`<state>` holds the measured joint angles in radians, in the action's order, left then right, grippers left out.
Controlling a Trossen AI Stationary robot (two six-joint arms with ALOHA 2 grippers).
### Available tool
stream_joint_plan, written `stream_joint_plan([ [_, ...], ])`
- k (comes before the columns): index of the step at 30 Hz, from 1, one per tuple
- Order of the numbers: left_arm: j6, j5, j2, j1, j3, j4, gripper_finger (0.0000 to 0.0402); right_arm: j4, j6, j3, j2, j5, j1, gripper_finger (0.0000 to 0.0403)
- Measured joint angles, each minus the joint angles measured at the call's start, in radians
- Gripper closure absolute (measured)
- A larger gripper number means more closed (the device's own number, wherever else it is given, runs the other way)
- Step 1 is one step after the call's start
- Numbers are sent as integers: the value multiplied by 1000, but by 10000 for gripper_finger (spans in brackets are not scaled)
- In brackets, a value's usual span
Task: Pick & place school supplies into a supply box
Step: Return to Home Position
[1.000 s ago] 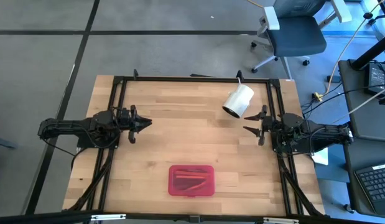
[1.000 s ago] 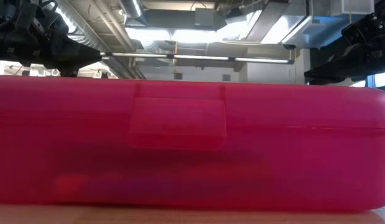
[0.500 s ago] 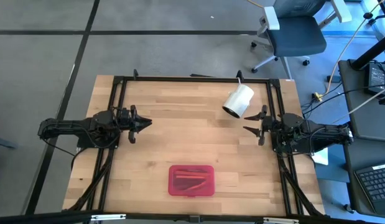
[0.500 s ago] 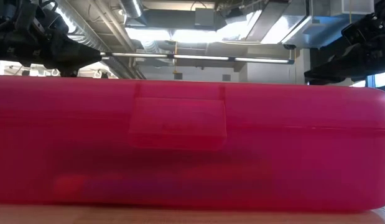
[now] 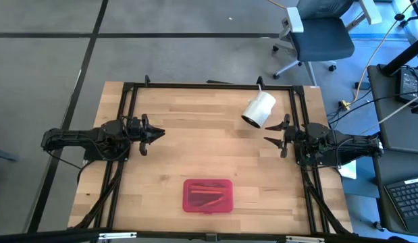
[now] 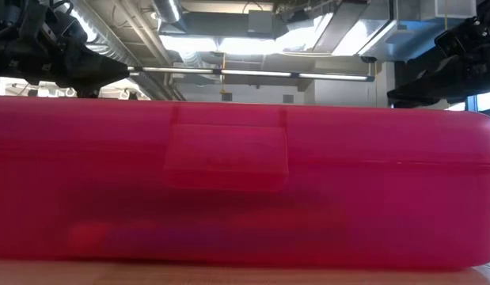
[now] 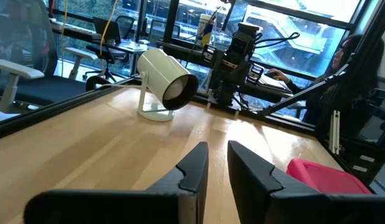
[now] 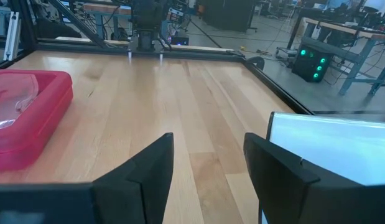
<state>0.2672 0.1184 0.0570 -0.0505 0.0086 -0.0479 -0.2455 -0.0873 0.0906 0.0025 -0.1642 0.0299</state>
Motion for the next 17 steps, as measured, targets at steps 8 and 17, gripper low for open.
stream_joint_plan([
  [8,0,0,0,0,0,0,350,0,0,0,0,0,0,202],
  [17,0,0,0,0,0,0,346,0,0,0,0,0,0,202],
])
